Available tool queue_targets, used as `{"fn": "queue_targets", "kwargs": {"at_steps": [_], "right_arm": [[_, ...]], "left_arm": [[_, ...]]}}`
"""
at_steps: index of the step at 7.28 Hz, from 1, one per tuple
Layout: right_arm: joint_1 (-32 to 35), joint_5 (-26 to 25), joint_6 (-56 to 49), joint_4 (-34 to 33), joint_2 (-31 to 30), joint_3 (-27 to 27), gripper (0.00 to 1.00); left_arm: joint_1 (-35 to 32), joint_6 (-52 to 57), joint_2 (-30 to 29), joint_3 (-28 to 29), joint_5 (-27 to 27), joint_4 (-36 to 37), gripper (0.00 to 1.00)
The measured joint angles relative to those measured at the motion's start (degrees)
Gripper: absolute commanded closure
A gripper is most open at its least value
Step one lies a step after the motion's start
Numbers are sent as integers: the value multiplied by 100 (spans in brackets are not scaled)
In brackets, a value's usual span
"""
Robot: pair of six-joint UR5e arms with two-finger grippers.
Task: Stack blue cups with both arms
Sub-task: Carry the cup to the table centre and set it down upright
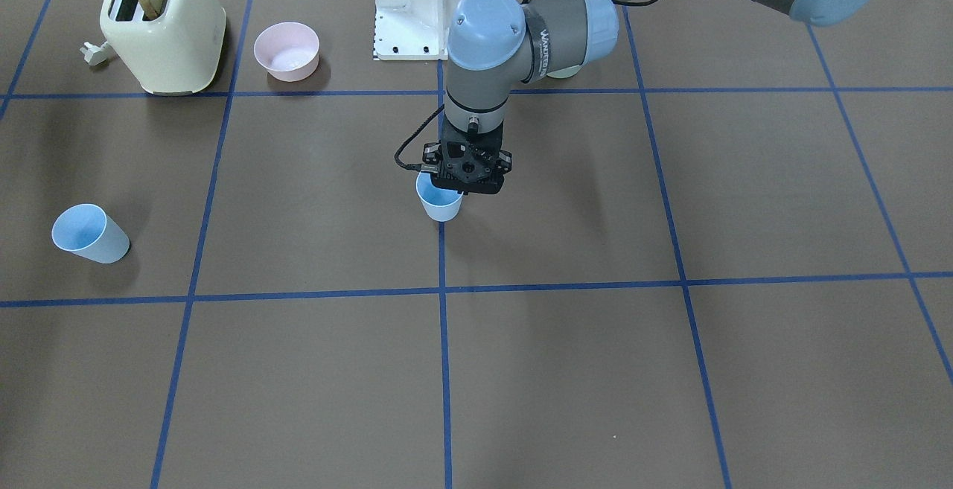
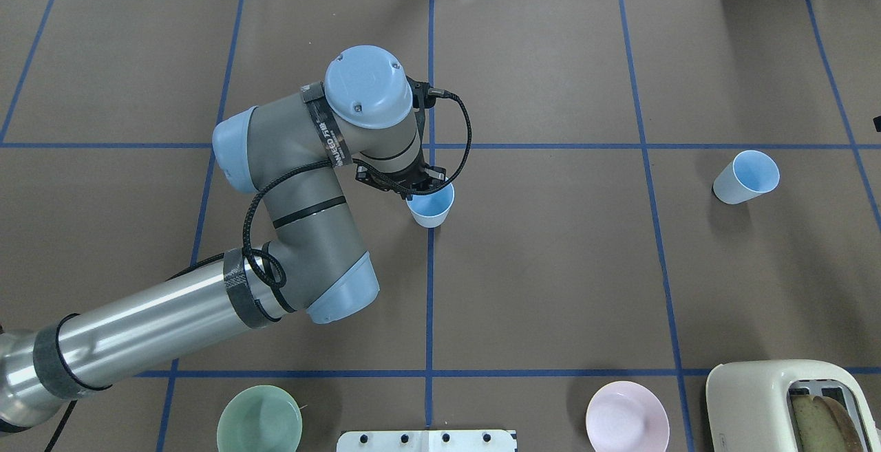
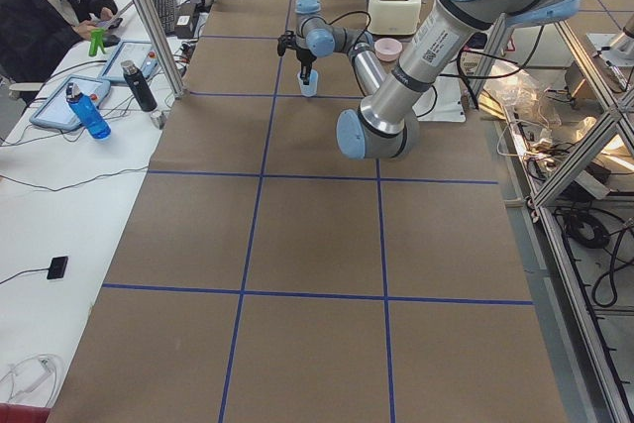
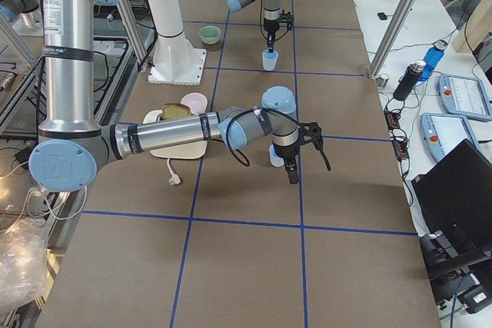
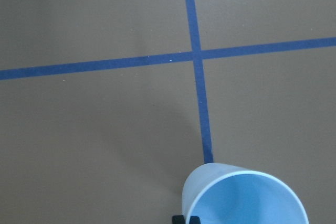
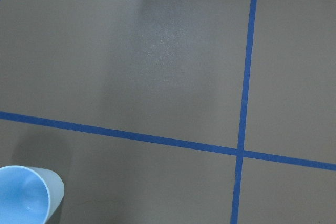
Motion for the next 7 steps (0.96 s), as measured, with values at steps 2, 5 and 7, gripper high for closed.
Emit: {"fn": "queue_targets", "kwargs": {"at_steps": [2,5,7], "right_arm": [[0,1,-1,-2,0,-1,0],[-3,3,3,-5,0,-1,0],[-10,14,3,6,8,0,0]], "left_arm": [[60,6,16,125,67,-178,72],[71,49,33,107,78,-213,2],[-130,188,68,-220,28,37,2]]}}
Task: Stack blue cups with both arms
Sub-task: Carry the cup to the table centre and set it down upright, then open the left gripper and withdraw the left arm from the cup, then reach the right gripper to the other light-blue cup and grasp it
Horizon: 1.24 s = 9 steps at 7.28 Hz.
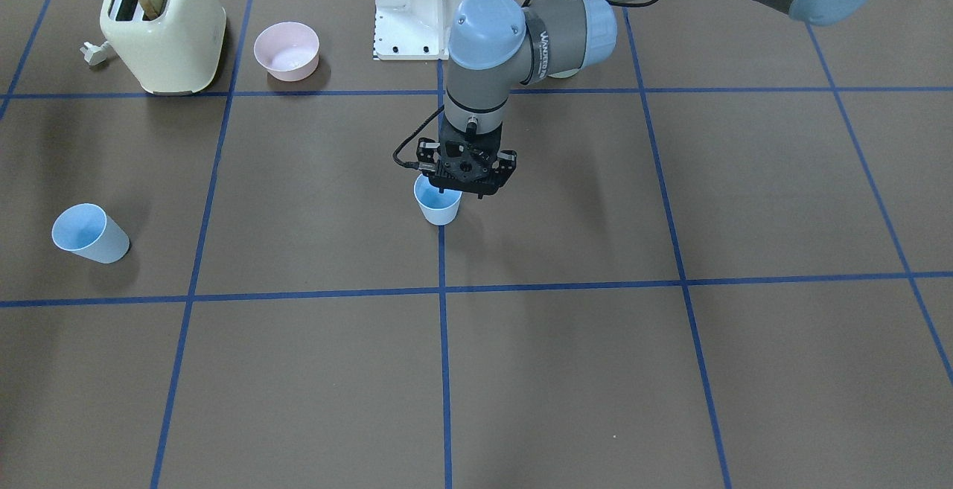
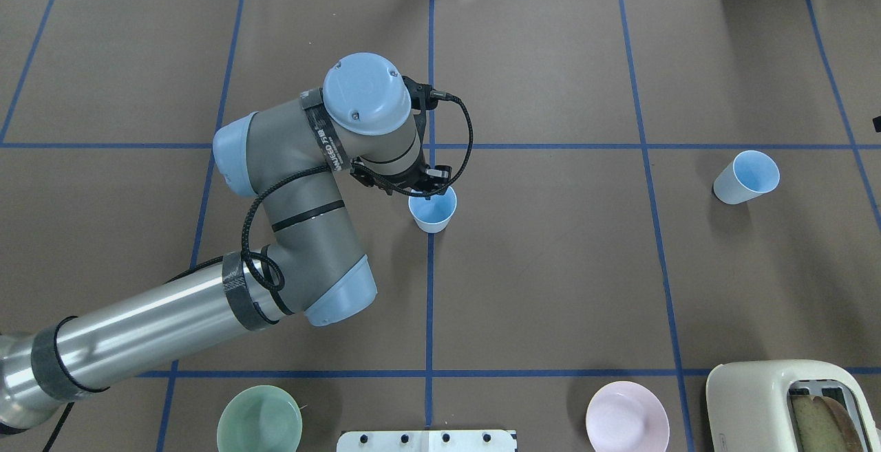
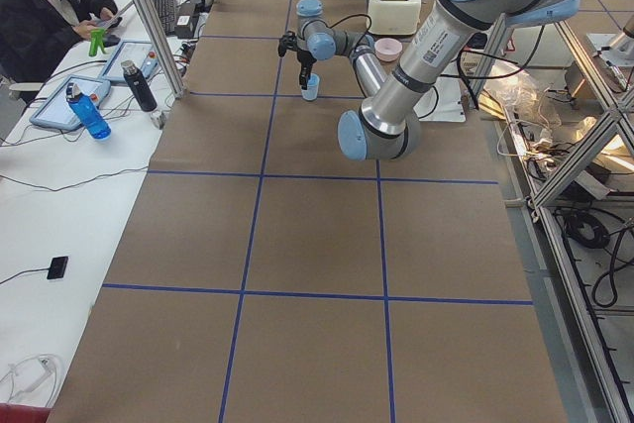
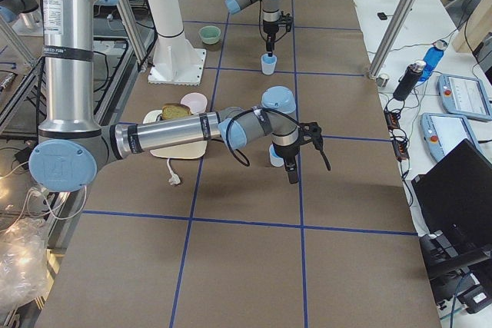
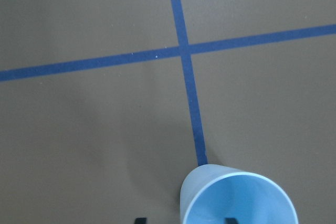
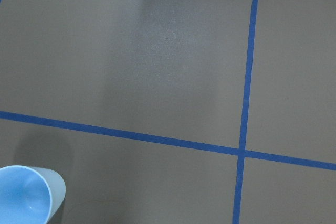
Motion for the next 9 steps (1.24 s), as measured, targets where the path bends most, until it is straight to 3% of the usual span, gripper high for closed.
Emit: {"fn": "queue_targets", "kwargs": {"at_steps": [2,4,6,8,9], "right_arm": [[-16,48,1,2,23,19,0],[-50,373,51,-3,122,26,0],[-199,733,362,-4,308,34,0],[-564,723,557,-4,416,-3,0],[-728,656,581,-3,433,-44,0]], "left_arm": [[-740,753,448,-844,-417,835,2],[-1951,2386,1450,-1487,-997,1210,2],[-3463,4877,2469,-1391,-1591,1273,2],[-4923,6971,3353,-755,-2211,1210,2],[-5400,7505,3700,-457,-2328,1193,2]]}}
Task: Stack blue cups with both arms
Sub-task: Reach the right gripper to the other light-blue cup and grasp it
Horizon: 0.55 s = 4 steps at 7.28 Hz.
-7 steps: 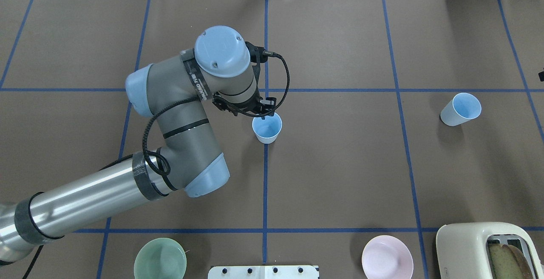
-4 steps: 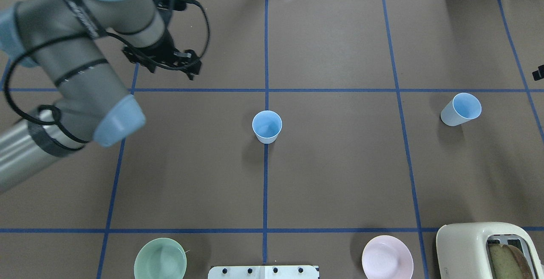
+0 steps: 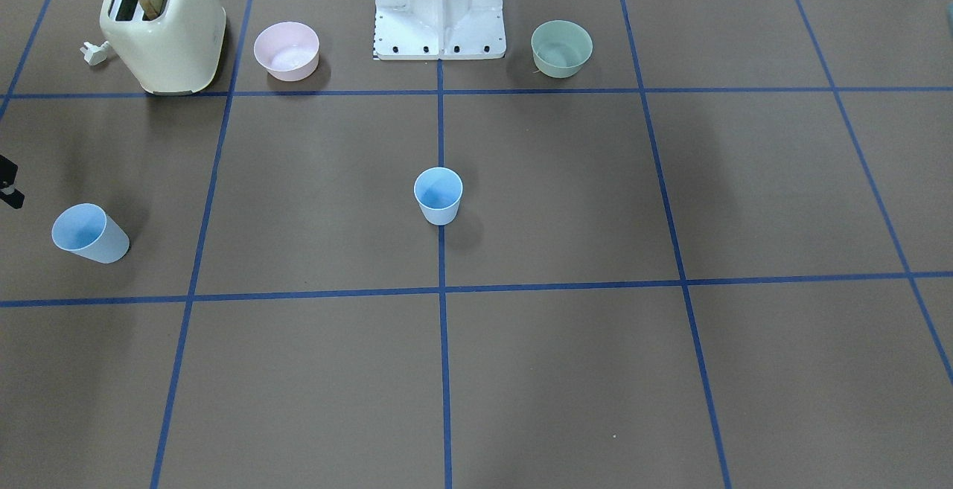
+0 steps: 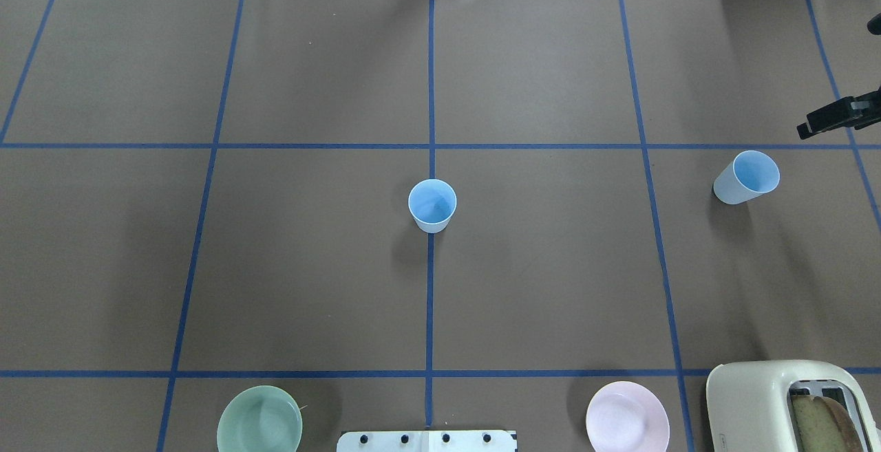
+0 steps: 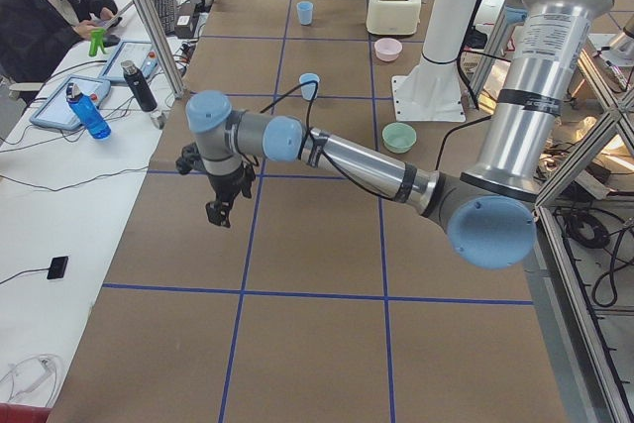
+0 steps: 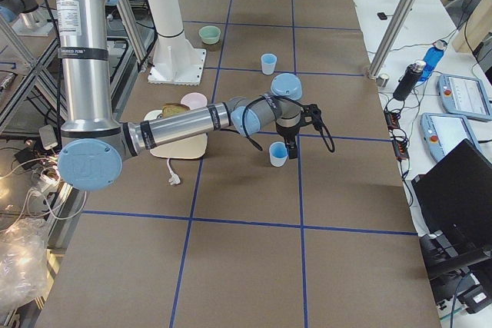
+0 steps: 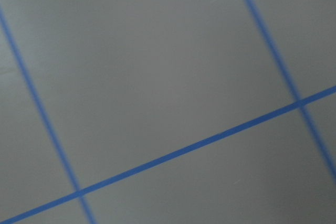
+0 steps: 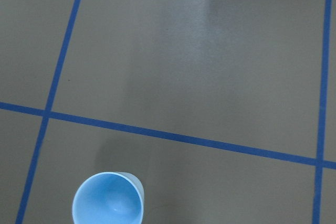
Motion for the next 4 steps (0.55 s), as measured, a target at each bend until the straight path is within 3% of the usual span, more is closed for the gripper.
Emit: {"fn": "queue_targets", "kwargs": {"at_steps": [3,4], "right_arm": [[-470,-325,23,9,122,-314,4],[-540,-359,25,13,191,-486,19]], "left_arm": [[-444,300,682,293,-47,-463,2],[-463,289,828,303,-47,-682,2]]}}
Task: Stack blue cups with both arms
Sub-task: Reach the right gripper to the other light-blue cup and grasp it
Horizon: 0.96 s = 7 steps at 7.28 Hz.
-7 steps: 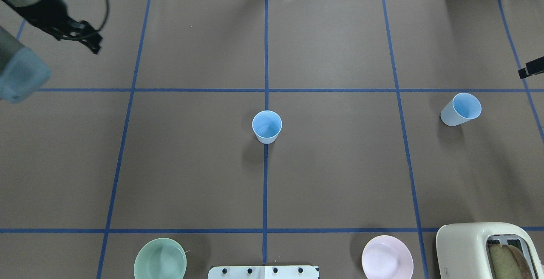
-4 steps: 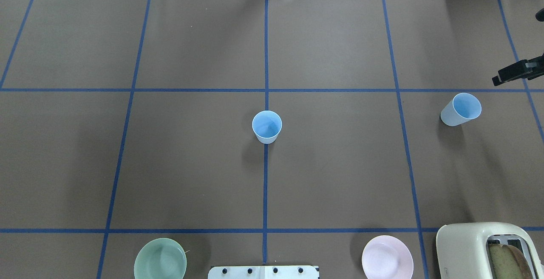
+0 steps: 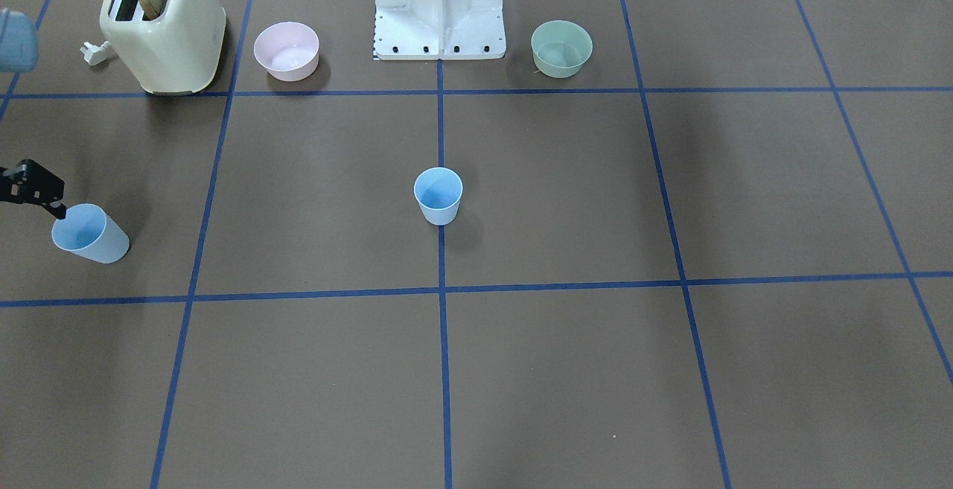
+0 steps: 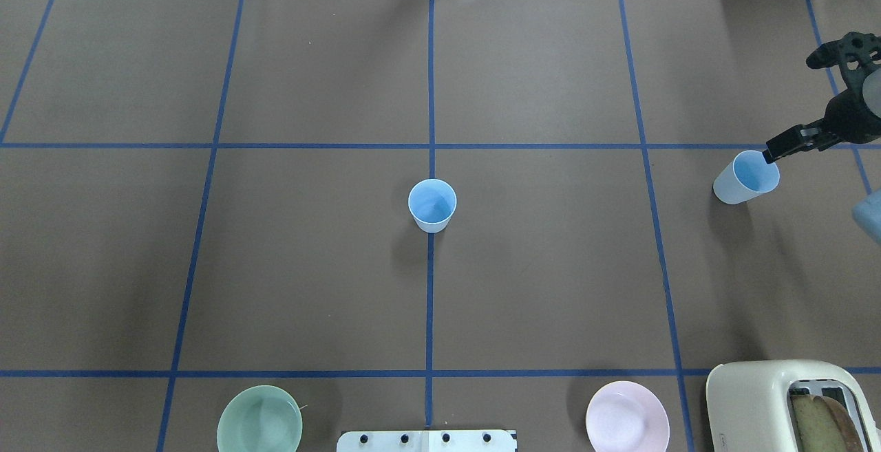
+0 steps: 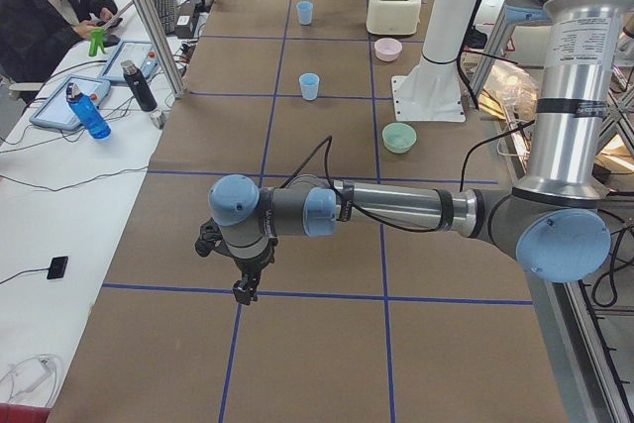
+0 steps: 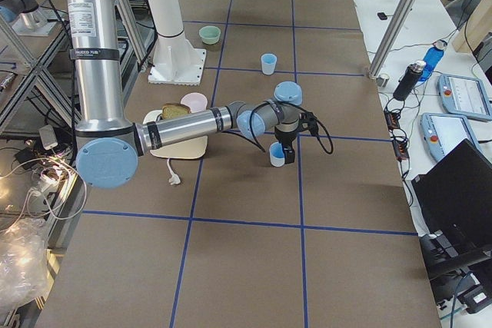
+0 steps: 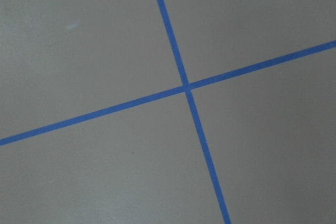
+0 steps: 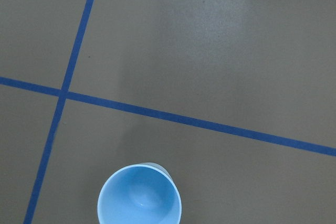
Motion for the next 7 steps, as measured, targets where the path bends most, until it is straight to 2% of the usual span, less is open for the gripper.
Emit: {"fn": "queue_targets", "kwargs": {"at_steps": [2,3,4,5,7], "right_arm": [[-113,-20,2,12,49,-195,38],[-174,-23,2,99,56,-301,51],[-219,-20,4,271,59,-435,93],[-245,-15,10,425,61,-536,100],[-255,10,14,526,86,-533,100]], "left_arm": [[-7,-13,103,2,6,-177,2],[-9,-11,113,-5,6,-194,2],[-9,-10,116,-10,7,-202,2],[-9,-9,118,-13,7,-205,2],[-16,-7,118,-18,1,-209,2]]}}
